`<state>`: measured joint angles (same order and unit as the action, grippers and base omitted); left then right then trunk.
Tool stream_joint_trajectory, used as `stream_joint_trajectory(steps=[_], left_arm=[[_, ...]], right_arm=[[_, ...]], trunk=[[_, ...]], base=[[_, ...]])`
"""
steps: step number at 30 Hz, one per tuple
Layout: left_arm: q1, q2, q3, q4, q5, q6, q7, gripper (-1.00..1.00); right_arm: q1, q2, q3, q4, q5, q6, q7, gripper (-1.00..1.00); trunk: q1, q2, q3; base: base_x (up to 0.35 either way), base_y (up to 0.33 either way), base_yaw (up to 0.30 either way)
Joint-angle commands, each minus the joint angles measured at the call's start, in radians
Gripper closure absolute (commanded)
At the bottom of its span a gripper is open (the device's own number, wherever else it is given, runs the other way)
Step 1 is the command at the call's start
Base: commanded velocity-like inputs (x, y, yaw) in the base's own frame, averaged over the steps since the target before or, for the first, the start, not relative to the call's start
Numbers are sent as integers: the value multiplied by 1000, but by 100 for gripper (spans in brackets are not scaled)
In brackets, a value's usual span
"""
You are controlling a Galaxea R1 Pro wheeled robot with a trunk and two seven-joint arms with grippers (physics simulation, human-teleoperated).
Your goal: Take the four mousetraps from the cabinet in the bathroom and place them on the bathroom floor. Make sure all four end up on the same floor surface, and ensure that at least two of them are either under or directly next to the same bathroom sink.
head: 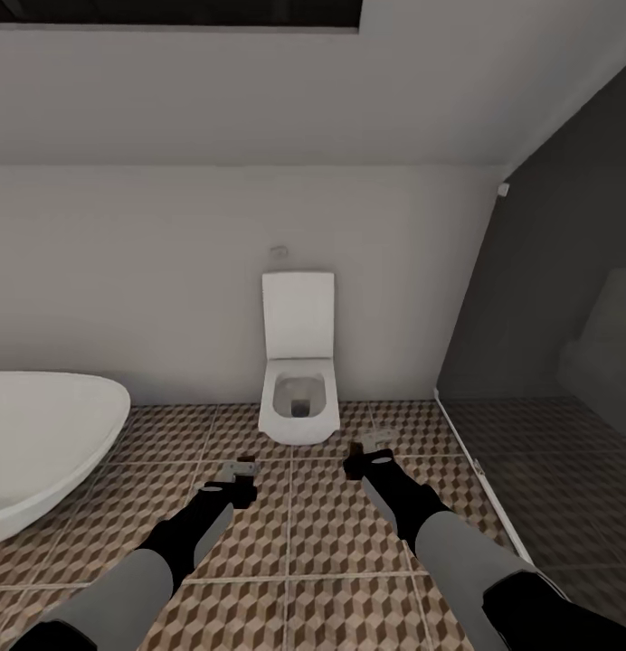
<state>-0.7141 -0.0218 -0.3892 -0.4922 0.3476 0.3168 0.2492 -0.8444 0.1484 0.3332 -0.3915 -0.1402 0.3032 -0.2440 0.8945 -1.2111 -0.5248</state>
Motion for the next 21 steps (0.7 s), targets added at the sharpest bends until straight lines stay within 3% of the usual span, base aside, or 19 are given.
stream_joint_trajectory(steps=[1,21], left_arm=[[-1,1,-8,-2,10,4,10,100],[-1,0,-9,-2,10,5,10,100]], right_arm=[[-1,1,9,9,-11,5,-8,100],[-1,13,9,37,-12,17,-11,100]], trunk=[[4,-8,-4],[81,-148,-67]], base=[[0,0,0],[0,0,0]])
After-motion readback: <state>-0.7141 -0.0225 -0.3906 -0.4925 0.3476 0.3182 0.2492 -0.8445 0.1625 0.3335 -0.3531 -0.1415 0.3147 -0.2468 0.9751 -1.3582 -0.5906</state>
